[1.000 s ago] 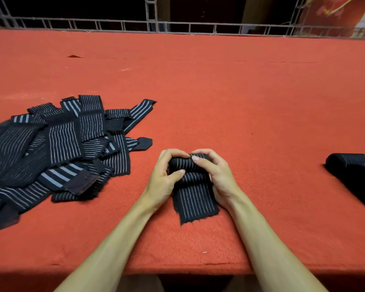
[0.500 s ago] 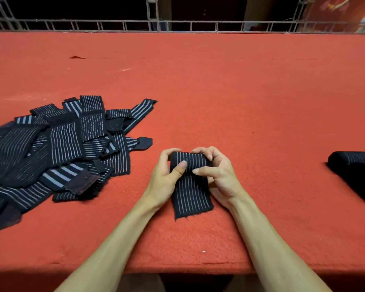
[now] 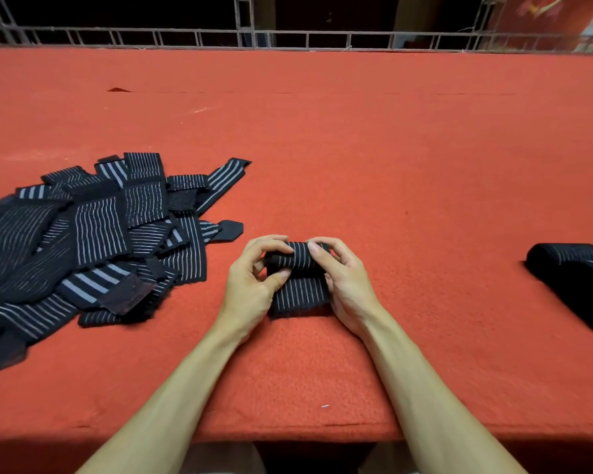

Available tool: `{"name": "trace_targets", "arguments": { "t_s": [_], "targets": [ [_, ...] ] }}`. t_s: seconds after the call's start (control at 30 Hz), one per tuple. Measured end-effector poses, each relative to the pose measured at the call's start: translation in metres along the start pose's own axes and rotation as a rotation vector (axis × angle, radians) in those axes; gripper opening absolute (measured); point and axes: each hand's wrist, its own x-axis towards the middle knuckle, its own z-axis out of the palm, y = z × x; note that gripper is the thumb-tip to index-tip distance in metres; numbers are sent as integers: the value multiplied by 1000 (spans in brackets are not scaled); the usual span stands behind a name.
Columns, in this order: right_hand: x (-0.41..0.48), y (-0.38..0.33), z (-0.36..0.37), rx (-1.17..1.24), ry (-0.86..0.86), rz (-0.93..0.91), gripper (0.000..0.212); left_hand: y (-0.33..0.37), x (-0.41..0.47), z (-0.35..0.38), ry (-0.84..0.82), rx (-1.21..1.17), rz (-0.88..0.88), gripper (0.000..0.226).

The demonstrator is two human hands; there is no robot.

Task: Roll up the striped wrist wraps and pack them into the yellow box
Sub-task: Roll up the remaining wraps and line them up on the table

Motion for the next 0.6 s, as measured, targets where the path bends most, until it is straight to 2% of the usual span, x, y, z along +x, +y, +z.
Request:
{"name": "trace_targets", "arguments": {
  "t_s": [0.07, 0.2, 0.33, 0.5, 0.6],
  "targets": [
    [-1, -3, -3, 99, -14, 31, 18, 1, 0, 0, -30, -36, -41, 44],
    [-5, -8, -5, 189, -26, 69, 40, 7, -1, 1, 9, -167, -162, 52],
    [-5, -9, -9, 205, -24, 44, 49, 8, 1, 3, 102, -196, -215, 41],
    [-5, -10, -12, 236, -56, 27, 50, 8, 2, 3, 115, -135, -204, 40],
    [-3, -10, -10, 303, -31, 38, 42, 8, 2, 4, 157, -117, -193, 43]
  ]
}}
